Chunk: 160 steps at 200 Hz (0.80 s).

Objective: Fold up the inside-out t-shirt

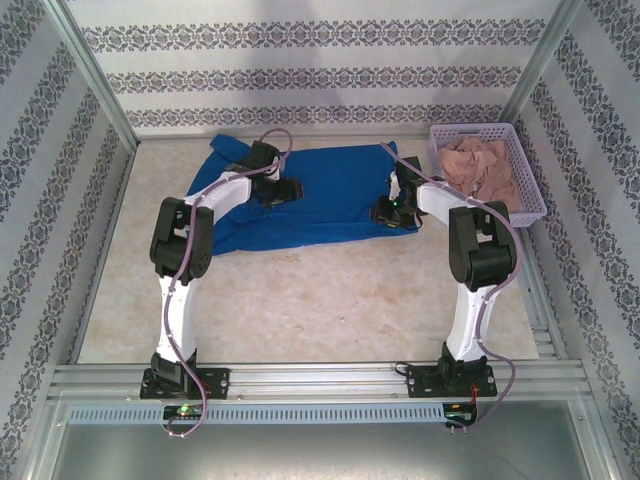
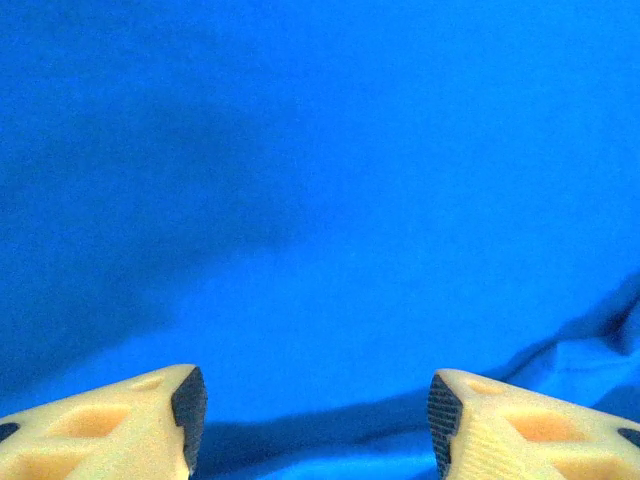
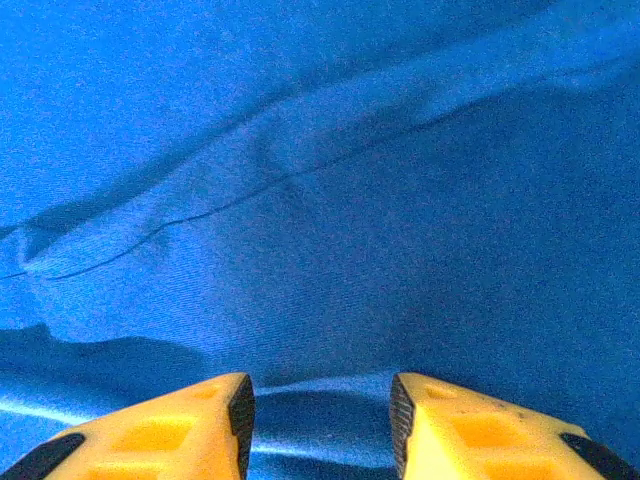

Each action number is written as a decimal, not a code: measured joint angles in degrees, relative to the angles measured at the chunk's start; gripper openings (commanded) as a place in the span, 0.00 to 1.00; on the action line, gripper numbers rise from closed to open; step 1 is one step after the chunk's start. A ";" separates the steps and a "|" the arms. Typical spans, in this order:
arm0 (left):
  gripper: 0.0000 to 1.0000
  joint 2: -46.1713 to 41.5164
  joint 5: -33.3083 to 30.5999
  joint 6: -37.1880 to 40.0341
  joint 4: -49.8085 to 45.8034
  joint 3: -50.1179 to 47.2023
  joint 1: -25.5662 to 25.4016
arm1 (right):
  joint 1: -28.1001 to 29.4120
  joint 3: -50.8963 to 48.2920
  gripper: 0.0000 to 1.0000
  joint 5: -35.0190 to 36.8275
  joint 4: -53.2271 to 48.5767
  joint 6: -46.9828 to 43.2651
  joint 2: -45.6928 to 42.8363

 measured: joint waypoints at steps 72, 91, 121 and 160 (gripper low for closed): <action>0.64 -22.93 -11.28 -2.40 -0.09 -25.70 8.87 | 8.52 -2.54 0.46 3.26 4.24 -6.69 -9.88; 0.64 -20.26 -12.94 -2.86 -0.46 -26.34 9.53 | 8.09 -2.54 0.46 3.34 4.17 -6.69 -9.68; 0.59 -16.61 -13.55 -2.86 -0.70 -24.83 9.38 | 7.72 -2.71 0.46 3.43 4.22 -6.69 -9.68; 0.44 -12.63 -13.53 -2.75 -0.63 -20.00 9.38 | 7.72 -3.56 0.46 3.43 4.22 -6.67 -9.68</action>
